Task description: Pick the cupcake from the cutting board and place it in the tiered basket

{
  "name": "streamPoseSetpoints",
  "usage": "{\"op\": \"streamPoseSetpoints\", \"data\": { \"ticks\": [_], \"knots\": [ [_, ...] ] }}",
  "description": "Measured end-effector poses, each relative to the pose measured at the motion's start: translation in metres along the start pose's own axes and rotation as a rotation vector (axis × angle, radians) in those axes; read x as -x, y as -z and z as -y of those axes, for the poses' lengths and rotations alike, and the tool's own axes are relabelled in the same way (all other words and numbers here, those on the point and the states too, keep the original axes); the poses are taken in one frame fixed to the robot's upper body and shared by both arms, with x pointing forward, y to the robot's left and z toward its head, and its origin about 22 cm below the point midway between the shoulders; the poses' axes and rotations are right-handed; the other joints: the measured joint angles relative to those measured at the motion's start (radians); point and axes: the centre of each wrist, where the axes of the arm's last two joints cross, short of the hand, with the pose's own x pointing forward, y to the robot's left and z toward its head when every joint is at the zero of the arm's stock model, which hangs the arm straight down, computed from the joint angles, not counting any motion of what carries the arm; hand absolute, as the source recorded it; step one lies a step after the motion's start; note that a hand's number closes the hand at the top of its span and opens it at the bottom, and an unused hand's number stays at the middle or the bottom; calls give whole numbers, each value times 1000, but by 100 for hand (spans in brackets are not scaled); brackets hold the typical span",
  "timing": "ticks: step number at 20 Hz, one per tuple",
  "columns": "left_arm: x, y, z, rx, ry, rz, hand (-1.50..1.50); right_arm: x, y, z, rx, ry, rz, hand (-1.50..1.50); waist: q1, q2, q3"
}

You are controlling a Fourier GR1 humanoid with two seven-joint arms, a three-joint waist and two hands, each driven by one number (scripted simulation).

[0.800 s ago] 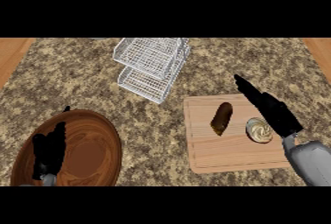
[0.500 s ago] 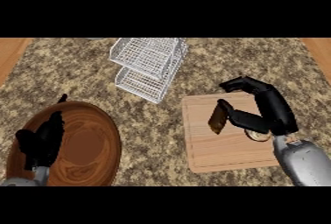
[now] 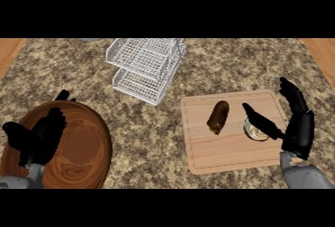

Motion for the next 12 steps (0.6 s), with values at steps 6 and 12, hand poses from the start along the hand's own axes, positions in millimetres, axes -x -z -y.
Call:
{"op": "streamPoseSetpoints", "data": {
  "ticks": [6,12],
  "knots": [
    [-5,2,-1,16,-6,-11,0,2,-3,32,-4,-329,3,-150,5,-2,-5],
    [-9,3,2,30,1,-11,0,-9,-10,44,-258,-652,-143,-150,15,-2,-10]
  ]
}}
